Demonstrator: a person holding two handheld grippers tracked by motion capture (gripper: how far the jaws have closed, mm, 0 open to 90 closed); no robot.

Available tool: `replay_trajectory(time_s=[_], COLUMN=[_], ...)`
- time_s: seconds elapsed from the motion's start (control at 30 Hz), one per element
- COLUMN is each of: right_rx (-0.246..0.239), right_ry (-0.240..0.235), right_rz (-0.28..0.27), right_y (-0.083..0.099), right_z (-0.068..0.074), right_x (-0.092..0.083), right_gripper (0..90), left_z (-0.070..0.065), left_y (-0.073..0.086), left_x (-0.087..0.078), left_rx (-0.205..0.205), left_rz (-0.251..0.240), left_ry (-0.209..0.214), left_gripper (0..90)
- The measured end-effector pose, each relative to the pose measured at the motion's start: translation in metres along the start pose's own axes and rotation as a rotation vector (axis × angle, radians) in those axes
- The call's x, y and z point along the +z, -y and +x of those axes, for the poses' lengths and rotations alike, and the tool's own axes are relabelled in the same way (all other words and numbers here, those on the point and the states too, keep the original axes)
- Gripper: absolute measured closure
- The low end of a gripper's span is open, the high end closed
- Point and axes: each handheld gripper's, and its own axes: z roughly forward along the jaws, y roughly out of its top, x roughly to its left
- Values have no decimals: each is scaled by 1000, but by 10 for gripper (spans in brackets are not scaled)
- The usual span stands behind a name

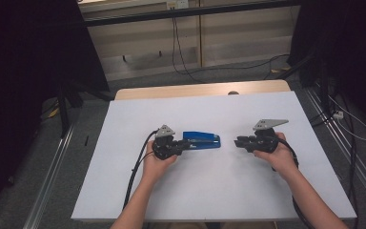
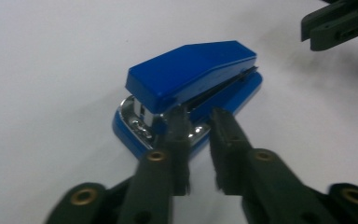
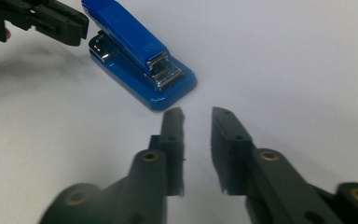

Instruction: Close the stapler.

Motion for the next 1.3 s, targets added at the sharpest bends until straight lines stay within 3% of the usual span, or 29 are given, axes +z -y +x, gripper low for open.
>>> replay_trajectory(time_s=[0.1, 0.27, 0.37, 0.47, 0.53, 0.87, 1.3], right_rx=[13, 7, 13, 0, 4, -9, -17], right_ry=[2, 13, 15, 16, 12, 21, 28], right_rz=[-13, -26, -49, -46, -49, -59, -66], right_y=[4, 8, 10, 13, 15, 26, 38], right_z=[3, 11, 17, 23, 26, 33, 40], right_x=[-5, -14, -18, -20, -23, -36, -53], right_gripper=[565, 383, 329, 282, 264, 200, 178], left_z=[-2, -2, 0, 1, 2, -2, 4], left_y=[1, 2, 5, 6, 7, 18, 32], left_x=[-6, -25, -35, -43, -46, -65, -88], left_rx=[-7, -10, -34, -26, -36, -5, -14], left_rz=[4, -24, -41, -51, -51, -24, -45], left_ry=[-11, -13, -23, -43, -49, -76, -76], left_gripper=[569, 427, 361, 322, 278, 154, 108])
